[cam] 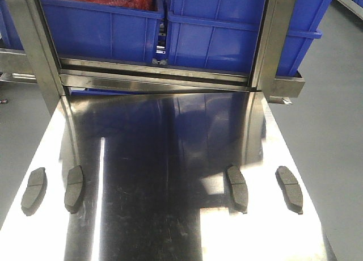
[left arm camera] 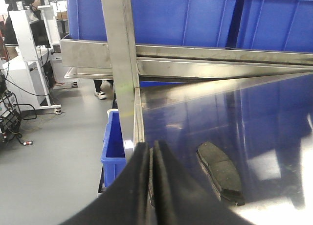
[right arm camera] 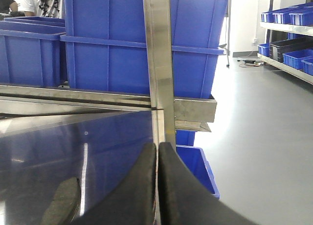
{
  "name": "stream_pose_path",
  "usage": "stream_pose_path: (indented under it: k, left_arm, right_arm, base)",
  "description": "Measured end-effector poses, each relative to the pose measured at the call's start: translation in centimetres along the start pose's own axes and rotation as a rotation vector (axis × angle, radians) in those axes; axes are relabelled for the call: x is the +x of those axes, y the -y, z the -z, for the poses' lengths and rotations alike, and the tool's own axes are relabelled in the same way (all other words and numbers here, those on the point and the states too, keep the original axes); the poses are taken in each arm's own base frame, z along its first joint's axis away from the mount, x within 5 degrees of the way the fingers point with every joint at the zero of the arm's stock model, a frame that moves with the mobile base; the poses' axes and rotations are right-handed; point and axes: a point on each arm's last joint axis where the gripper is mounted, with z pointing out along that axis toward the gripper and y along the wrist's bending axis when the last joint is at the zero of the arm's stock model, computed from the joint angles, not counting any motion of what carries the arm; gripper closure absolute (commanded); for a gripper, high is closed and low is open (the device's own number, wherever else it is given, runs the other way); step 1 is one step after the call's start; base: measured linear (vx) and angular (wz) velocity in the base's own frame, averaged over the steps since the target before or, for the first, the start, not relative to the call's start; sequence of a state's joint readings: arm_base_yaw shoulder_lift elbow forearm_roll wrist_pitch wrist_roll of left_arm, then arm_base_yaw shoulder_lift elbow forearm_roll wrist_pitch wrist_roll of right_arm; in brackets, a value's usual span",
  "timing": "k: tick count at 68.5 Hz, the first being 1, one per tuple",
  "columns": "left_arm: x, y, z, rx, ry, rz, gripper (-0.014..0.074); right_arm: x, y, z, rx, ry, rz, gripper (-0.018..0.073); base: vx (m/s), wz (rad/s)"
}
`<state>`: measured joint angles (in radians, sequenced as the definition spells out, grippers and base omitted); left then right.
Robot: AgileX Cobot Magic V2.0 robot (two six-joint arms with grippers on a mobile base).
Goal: Move and align brake pads A on conveyor
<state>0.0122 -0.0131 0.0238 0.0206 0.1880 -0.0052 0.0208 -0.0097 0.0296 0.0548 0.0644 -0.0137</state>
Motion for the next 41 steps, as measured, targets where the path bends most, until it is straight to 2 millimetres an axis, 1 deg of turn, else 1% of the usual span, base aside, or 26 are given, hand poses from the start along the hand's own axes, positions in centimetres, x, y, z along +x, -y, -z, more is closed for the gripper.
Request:
stream_pose_path:
  k: [34, 41]
  left_arm:
    - [-0.3, 0.0, 0.0, 0.002, 0.035, 0.034, 0.0603]
    - [-1.1, 0.0, 0.1, 0.003, 0.119, 0.035, 0.0603]
  right_arm:
    - [0.0, 0.0, 0.0, 0.0, 0.0, 0.0, 0.0562]
    - [0.0, 0.0, 0.0, 0.0, 0.0, 0.0, 0.0562]
  base:
    - [0.0, 0.0]
    - [0.0, 0.0]
